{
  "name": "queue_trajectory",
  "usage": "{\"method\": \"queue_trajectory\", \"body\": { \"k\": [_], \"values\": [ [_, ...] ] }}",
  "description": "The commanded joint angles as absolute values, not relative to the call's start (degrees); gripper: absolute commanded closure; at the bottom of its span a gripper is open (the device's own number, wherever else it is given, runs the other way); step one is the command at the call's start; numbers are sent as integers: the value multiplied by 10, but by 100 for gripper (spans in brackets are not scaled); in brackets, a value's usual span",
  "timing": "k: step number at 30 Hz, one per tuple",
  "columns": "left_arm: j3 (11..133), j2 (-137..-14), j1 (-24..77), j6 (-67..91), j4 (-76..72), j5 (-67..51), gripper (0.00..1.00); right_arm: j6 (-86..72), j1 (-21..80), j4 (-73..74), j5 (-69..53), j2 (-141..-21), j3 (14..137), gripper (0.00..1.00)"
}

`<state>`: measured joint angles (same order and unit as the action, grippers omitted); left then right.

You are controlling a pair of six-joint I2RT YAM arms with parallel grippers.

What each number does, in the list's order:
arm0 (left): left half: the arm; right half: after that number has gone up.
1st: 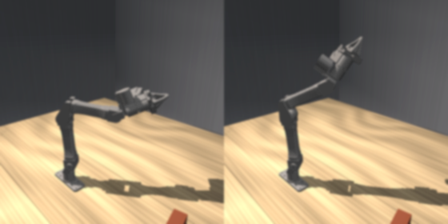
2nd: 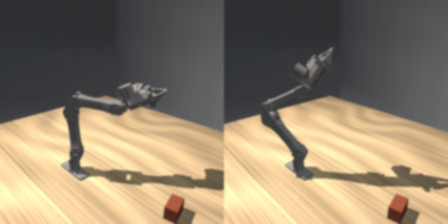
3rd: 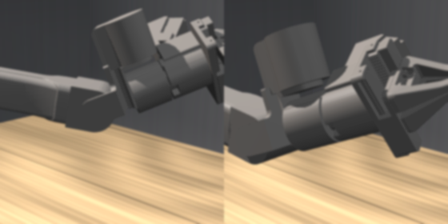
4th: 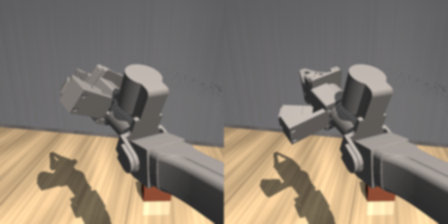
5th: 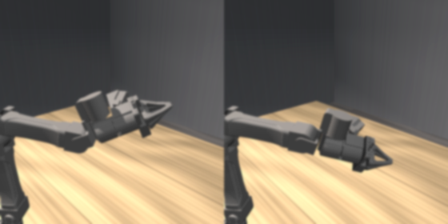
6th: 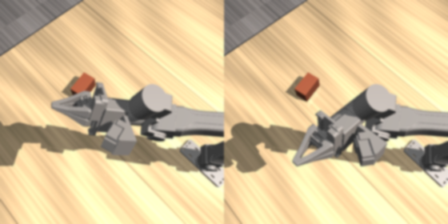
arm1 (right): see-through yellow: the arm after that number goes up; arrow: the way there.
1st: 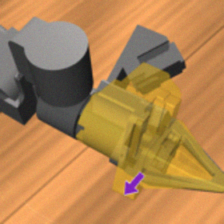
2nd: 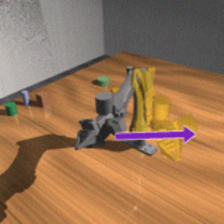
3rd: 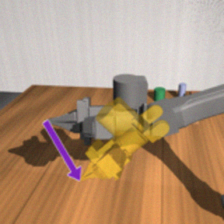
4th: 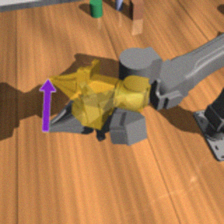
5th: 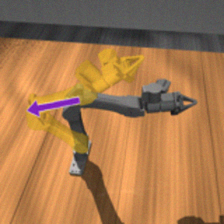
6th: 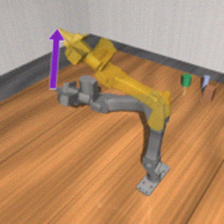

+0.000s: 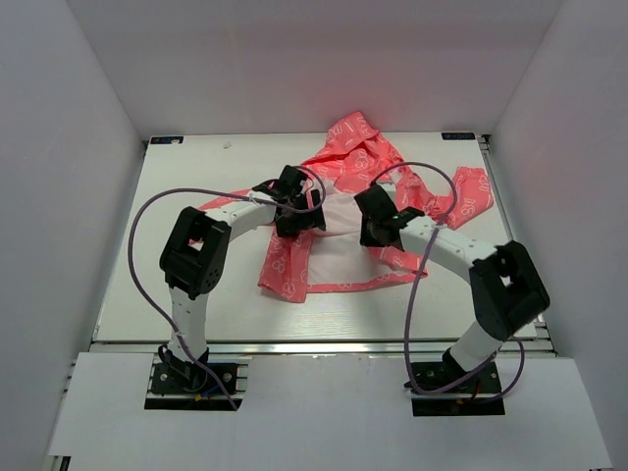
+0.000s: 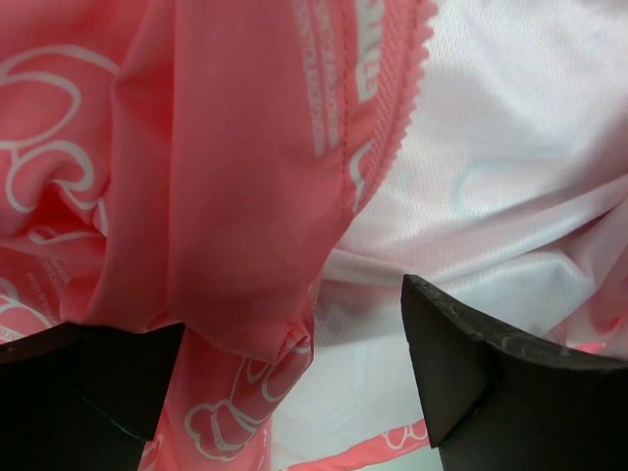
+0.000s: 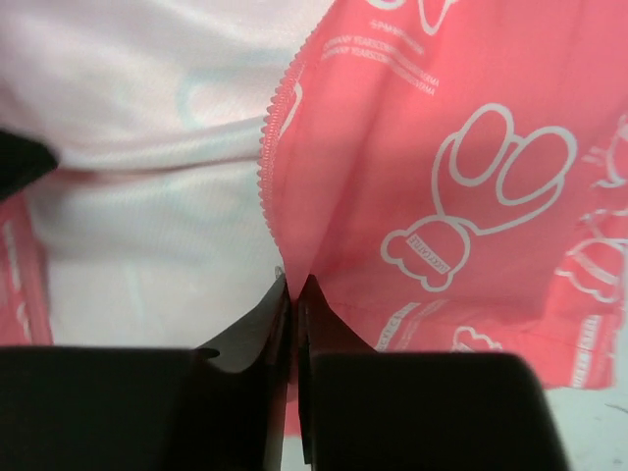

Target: Zip up the jacket

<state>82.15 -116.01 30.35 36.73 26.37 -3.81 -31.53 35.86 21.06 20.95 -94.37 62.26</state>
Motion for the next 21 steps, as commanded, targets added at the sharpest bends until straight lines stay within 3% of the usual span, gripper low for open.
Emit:
{"method": "queue_trajectory", "body": {
  "k": [1,8,13,16,17,18,21],
  "values": [
    [831,-1188,293,357,272,-19,2,-284,359,240,185,-878,604,96],
    [802,-1170,293,362,261,-34,2,-202,371,246,-24,-742,486,97],
    [767,-1142,293,372,243,-38,2,-167,449,232,-31,-701,415,94],
    [765,-1131,293,374,245,-47,2,-170,486,200,-30,-725,389,82],
    [764,-1128,293,374,248,-47,2,-173,490,193,-31,-734,387,73],
    [763,-1123,293,372,250,-47,2,-178,495,187,-28,-752,388,56],
    [756,-1100,293,367,257,-49,2,-185,522,191,17,-762,396,42]
  ]
}}
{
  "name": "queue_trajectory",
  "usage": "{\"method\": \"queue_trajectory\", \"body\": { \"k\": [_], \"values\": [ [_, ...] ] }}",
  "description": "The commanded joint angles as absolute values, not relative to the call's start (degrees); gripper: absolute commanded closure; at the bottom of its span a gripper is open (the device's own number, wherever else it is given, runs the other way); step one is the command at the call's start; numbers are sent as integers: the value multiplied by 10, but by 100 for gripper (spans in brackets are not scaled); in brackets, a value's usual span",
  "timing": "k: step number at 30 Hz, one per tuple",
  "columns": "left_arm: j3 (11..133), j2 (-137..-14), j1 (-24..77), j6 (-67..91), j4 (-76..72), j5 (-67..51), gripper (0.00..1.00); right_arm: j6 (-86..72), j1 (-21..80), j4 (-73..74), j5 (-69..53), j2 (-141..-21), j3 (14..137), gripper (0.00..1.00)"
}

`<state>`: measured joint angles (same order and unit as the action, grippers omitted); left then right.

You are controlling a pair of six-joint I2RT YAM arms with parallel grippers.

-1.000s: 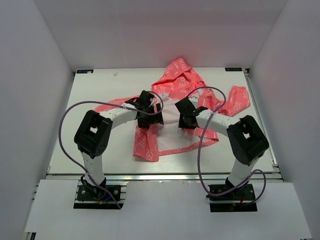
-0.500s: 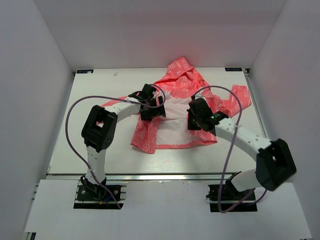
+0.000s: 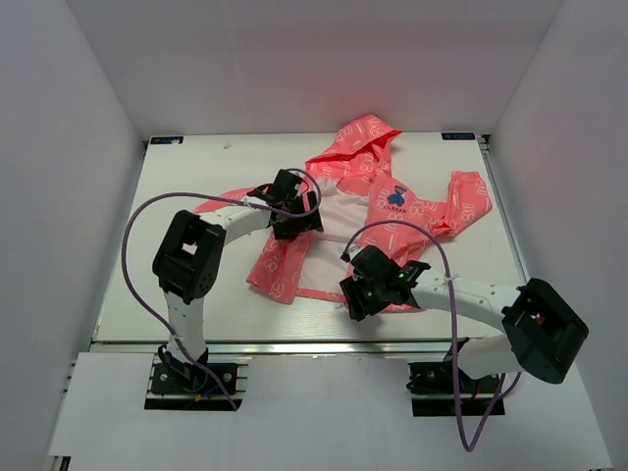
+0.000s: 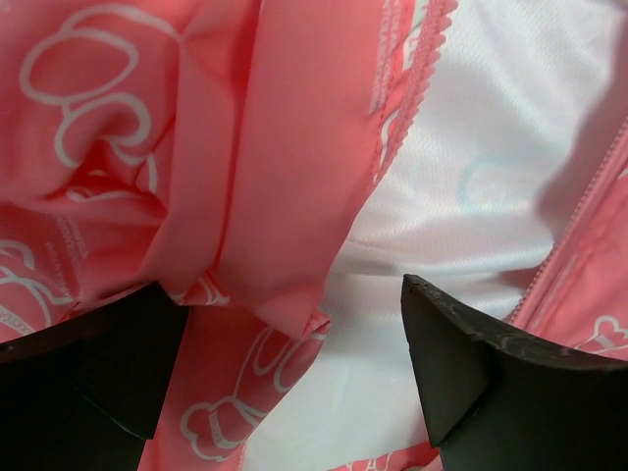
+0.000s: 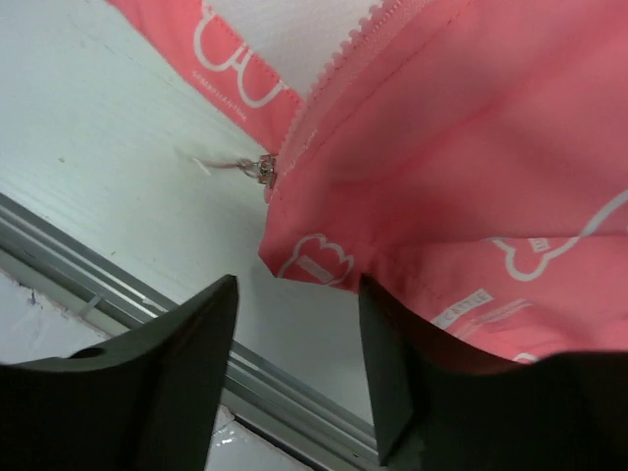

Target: Zip up the jacket

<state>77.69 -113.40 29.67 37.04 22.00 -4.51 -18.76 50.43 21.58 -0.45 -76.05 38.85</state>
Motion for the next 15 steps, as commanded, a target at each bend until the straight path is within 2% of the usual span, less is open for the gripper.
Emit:
{"method": "queue_trajectory", "body": {
  "k": [1,2,5,9,15],
  "values": [
    [752,-1092,293,365,258,-49,2,-190,536,199,34,-758,405,40],
    [747,-1075,294,362,258,-49,2,-192,543,205,40,-744,408,36],
    [723,-1048,295,361,263,-47,2,-228,553,229,66,-717,414,34],
    [686,-984,299,363,268,-40,2,-296,555,250,83,-671,411,33],
    [643,-909,300,374,287,-16,2,-416,571,278,171,-688,436,34]
  ]
}}
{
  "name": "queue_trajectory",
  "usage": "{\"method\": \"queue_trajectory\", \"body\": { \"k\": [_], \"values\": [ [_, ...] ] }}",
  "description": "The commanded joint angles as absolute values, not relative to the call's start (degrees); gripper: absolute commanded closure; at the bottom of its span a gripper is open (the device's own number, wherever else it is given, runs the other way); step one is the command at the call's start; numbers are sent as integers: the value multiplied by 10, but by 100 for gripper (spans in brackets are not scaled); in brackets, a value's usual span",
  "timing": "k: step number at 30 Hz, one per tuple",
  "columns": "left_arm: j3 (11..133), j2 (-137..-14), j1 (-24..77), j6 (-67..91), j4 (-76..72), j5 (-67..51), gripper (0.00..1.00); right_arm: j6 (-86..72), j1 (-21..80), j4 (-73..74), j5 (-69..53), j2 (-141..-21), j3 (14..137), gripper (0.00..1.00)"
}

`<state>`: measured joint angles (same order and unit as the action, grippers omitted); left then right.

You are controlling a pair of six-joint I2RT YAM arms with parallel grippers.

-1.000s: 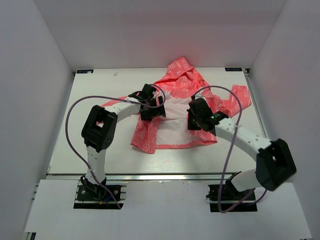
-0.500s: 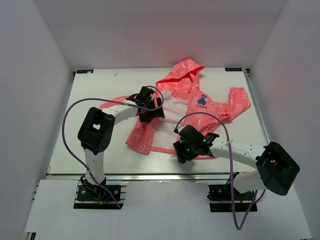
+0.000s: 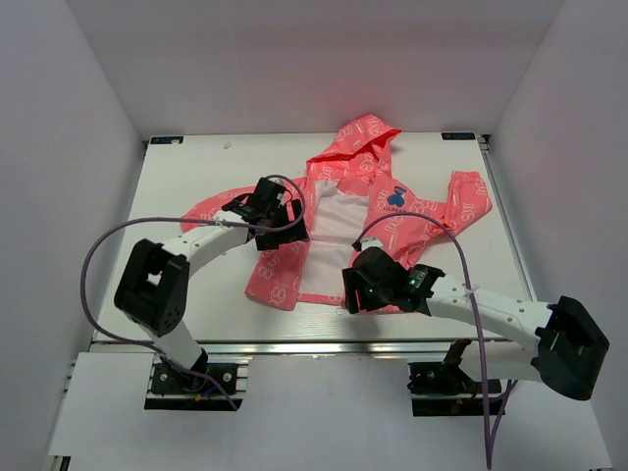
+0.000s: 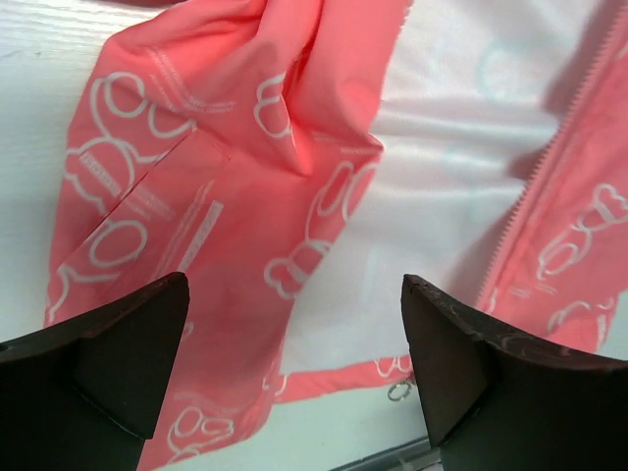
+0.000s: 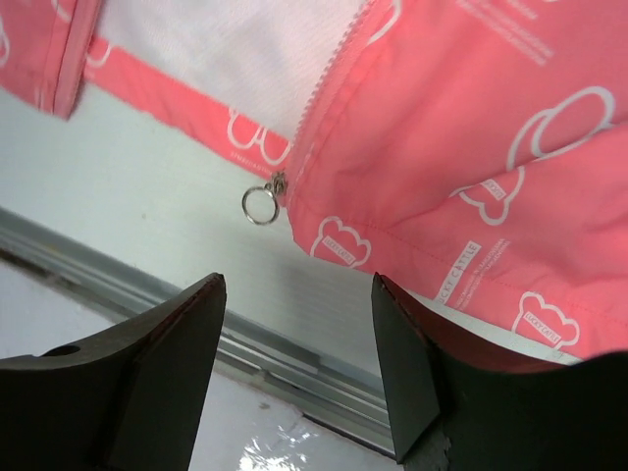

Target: Zip up the jacket

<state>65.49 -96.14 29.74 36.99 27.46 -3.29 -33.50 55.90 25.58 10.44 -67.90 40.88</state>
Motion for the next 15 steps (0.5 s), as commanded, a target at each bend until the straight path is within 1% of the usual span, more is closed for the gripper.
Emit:
{"method": "queue_trajectory", "body": {
  "k": [1,4,7,11,15],
  "values": [
    [630,-900,300,375,288,-13,2,-418,574,272,177,-694,436,34],
    [615,-875,300,388,309,10,2,-437,579,255,196,-727,447,35],
    [591,-851,300,396,322,9,2,-451,580,249,215,-761,462,39],
    [552,-827,300,400,317,11,2,-470,580,243,229,-803,473,48],
    [537,-827,300,401,329,6,2,-474,580,229,225,-830,471,51]
  ]
}}
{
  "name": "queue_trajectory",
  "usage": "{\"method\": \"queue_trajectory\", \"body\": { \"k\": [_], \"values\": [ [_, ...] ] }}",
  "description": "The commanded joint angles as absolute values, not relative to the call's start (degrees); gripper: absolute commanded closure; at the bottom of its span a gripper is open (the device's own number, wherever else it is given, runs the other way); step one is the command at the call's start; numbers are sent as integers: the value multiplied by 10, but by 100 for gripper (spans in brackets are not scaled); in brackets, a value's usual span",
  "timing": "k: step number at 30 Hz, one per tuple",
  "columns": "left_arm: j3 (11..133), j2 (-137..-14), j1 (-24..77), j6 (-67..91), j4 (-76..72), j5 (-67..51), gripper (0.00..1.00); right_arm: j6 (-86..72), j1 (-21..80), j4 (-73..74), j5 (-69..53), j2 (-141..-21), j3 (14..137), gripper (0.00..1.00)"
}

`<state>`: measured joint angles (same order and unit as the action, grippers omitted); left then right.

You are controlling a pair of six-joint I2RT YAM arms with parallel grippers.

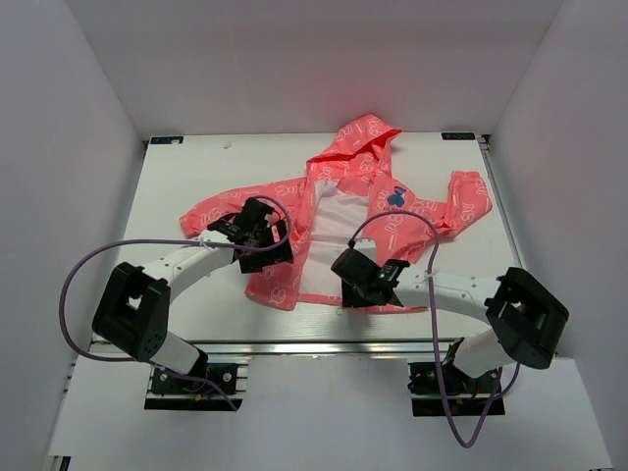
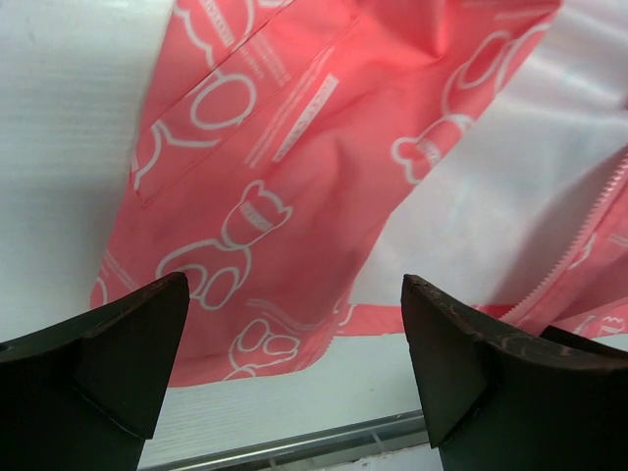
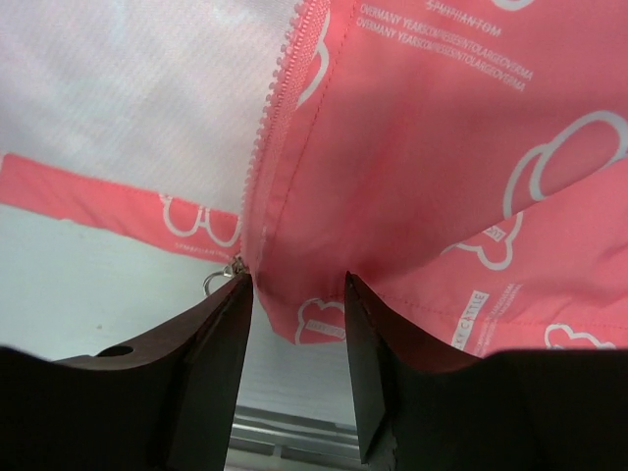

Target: Zip up the jacket

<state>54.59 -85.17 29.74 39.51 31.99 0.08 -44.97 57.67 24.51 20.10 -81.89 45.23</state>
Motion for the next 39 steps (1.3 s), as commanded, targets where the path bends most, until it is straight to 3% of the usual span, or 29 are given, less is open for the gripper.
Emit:
{"method": "queue_trajectory", "body": {
  "k": [1,8,16,22,26,29,33,39],
  "values": [
    [533,-826,300,403,329,5,2,-477,580,226,226,-833,469,52],
    [514,-824,301,405,330,7,2,-479,580,199,218,-849,457,55],
    [513,-824,310,389,347,12,2,-479,580,196,228,-836,449,100],
    [533,-818,351,368,351,11,2,-446,580,205,208,-778,436,100],
    [534,-804,361,324,335,-58,2,-413,579,184,167,-708,399,100],
    [519,-804,363,329,360,-29,2,-396,576,178,141,-659,376,100],
    [515,-816,366,344,391,25,12,-388,570,188,134,-632,366,100],
    [506,-824,388,343,404,29,17,-381,564,198,143,-640,369,100]
  ]
}}
